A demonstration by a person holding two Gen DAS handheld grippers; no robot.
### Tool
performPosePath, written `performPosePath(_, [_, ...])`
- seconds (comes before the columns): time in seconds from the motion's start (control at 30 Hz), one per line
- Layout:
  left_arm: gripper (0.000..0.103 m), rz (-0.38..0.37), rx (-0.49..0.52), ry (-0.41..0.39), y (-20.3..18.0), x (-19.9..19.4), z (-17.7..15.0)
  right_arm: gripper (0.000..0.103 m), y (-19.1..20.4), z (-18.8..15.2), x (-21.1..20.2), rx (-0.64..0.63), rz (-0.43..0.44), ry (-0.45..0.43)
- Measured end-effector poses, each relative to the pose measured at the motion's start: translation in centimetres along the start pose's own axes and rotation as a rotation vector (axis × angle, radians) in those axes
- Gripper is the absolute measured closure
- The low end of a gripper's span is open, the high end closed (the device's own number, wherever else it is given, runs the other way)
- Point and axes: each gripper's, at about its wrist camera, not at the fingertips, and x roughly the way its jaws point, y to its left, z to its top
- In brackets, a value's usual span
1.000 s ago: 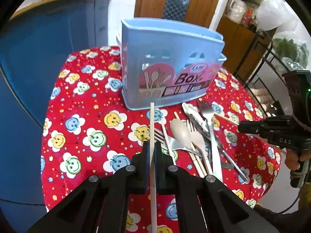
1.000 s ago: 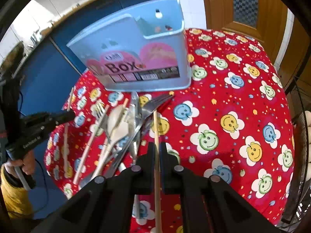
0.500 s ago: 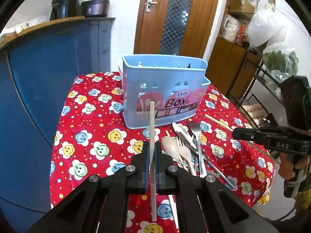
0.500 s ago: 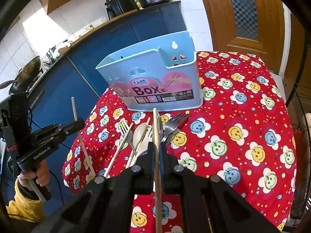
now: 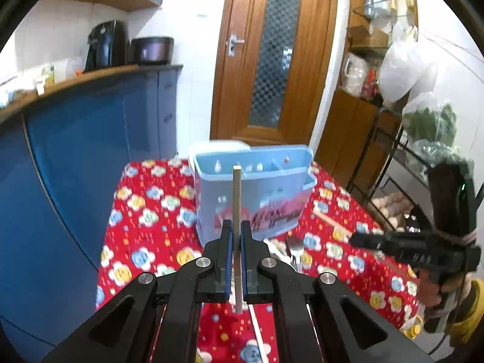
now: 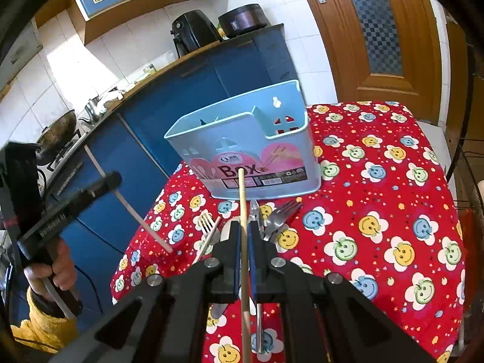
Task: Organize utensils
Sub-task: 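Lift both chopsticks upright and carry them over the blue box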
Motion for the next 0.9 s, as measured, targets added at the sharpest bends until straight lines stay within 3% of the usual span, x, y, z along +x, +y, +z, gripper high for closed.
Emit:
performPosePath(0.23, [0.099, 0.045, 0.025, -0.103, -0.1, -1.4, 5.4, 0.097, 0.1, -0.3, 0.3, 0.003, 0.012, -0.009])
performPosePath(0.43, [0.099, 0.075, 0.0, -0.156, 0.6, -0.4, 10.1, 0.097, -0.9, -0.8, 0.8, 0.007, -0.036, 0.011])
performPosePath(0.7, [0.099, 0.099, -0.02, -0.15, 1.3, 2.8, 13.5, 0.097, -3.3, -2.1, 3.0, 0.02, -0.15, 0.112])
performPosePath(0.9, [0.099, 0.106, -0.015, -0.121, 1.1, 5.5, 13.4, 0.097, -4.9, -2.5, 4.9, 0.043, -0.175, 0.164])
